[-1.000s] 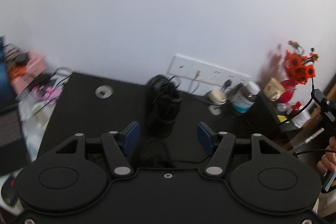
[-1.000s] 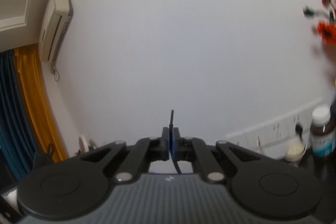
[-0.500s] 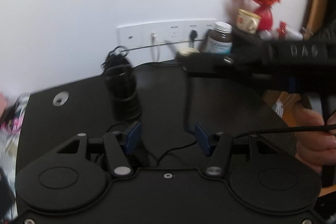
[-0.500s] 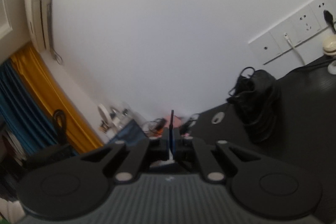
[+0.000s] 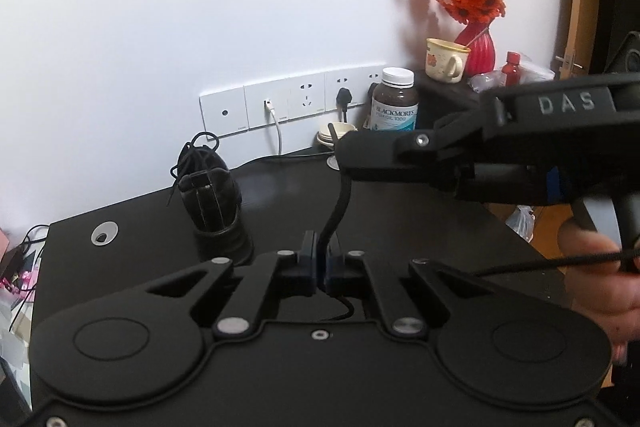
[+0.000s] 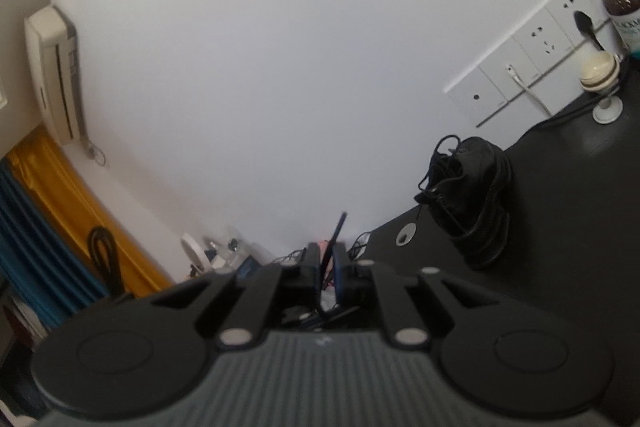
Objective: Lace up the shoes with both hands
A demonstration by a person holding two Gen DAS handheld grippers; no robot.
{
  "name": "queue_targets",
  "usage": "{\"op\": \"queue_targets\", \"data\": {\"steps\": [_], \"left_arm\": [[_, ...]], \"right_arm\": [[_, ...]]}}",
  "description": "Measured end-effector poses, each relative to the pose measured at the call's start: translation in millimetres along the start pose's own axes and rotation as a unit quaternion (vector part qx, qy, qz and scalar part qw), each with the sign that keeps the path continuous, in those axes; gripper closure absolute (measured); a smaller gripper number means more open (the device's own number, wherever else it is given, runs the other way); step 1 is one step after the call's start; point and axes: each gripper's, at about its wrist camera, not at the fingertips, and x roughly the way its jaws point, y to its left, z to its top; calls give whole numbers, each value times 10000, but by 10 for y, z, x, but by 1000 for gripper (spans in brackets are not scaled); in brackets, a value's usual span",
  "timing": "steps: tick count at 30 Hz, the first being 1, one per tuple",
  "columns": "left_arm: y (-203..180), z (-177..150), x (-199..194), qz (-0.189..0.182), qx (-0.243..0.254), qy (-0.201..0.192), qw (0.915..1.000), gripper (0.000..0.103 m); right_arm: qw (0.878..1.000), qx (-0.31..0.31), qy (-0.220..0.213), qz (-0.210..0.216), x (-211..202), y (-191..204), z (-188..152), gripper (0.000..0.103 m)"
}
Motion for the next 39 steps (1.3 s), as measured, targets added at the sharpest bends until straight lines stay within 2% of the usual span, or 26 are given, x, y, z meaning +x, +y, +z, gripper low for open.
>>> {"op": "queue_targets", "data": {"steps": [2, 4, 8, 10, 11, 15, 18, 20, 21, 24, 25, 26, 28, 31, 33, 39], "left_arm": [[-3, -3, -2, 17, 31, -15, 10000, 100], [-1, -14, -11, 41, 81, -44, 9999, 100], [3, -62, -7, 63, 257, -46, 9996, 100], [43, -83, -6, 65, 252, -5, 9997, 100], [72, -87, -4, 68, 210, 36, 9997, 100], [167, -88, 87, 308, -82, 585, 9978, 95], [259, -131, 184, 433, -402, 1135, 9918, 86], [328, -188, 236, 428, -606, 1424, 9870, 74], [363, -222, 258, 418, -683, 1542, 9848, 74], [468, -322, 292, 285, -933, 1758, 9796, 72], [495, -348, 298, 242, -1000, 1806, 9782, 68], [514, -366, 300, 209, -1047, 1835, 9772, 59], [558, -406, 304, 146, -1142, 1893, 9752, 51], [673, -502, 314, 56, -1406, 2023, 9692, 51], [750, -556, 314, -7, -1615, 2097, 9643, 47], [869, -631, 304, -210, -1922, 2124, 9579, 44]], "right_arm": [[10000, 27, 18, -34, 11, -1, 7, 93], [10000, 59, 46, -27, 50, 0, 9, 84], [9998, 86, 181, 21, 163, 20, -26, 83], [9997, 114, 221, 7, 231, 24, -37, 88], [9997, 117, 207, -12, 251, 31, -42, 99], [9995, -9, 198, -252, 327, 66, -47, 99], [9973, -329, 168, -627, 399, 129, -55, 99], [9932, -675, 133, -938, 451, 187, -74, 99], [9904, -856, 122, -1078, 480, 214, -89, 99], [9848, -1176, 157, -1269, 583, 255, -146, 99], [9834, -1249, 170, -1308, 616, 267, -167, 99], [9819, -1322, 183, -1347, 648, 279, -187, 99], [9792, -1438, 229, -1414, 730, 291, -224, 99], [9768, -1530, 323, -1461, 828, 301, -274, 99], [9756, -1572, 389, -1480, 885, 306, -306, 99], [9740, -1598, 597, -1491, 1044, 297, -394, 99]]}}
